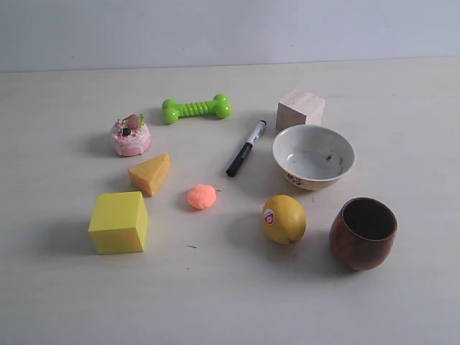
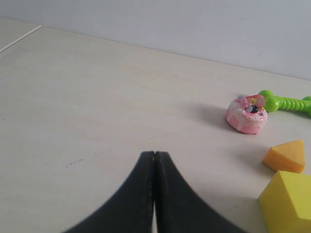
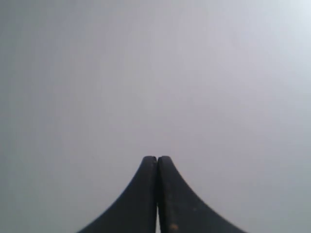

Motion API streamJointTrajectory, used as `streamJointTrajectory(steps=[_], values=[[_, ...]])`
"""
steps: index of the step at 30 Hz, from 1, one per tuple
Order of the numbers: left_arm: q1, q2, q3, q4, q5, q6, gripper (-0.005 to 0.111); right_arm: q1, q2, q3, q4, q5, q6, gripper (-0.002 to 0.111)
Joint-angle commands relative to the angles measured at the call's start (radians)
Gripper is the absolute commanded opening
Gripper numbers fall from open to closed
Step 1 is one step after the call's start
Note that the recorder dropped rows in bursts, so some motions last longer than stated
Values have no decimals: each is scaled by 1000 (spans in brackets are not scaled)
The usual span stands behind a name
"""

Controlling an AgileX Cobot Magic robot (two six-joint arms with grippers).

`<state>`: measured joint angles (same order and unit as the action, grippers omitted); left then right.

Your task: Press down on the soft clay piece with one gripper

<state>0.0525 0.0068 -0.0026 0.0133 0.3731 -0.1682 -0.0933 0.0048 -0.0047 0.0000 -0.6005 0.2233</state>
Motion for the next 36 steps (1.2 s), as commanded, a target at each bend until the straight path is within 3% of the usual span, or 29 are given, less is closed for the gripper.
streamJointTrajectory(steps=[1,5,18,25,36], values=[[-5,-7,3,-6,-1,3,0,1,-5,-47,-35,48,22,0],[-5,-7,3,-6,-1,3,0,1,-5,-161,-128,326,39,0],[-5,-7,3,-6,-1,3,0,21,350,-554,-247,601,42,0],[-5,-7,3,-6,-1,3,0,224,611,-719,-245,635,-43,0],[-5,-7,3,-6,-1,3,0,541,1058,-998,-243,857,-161,0]])
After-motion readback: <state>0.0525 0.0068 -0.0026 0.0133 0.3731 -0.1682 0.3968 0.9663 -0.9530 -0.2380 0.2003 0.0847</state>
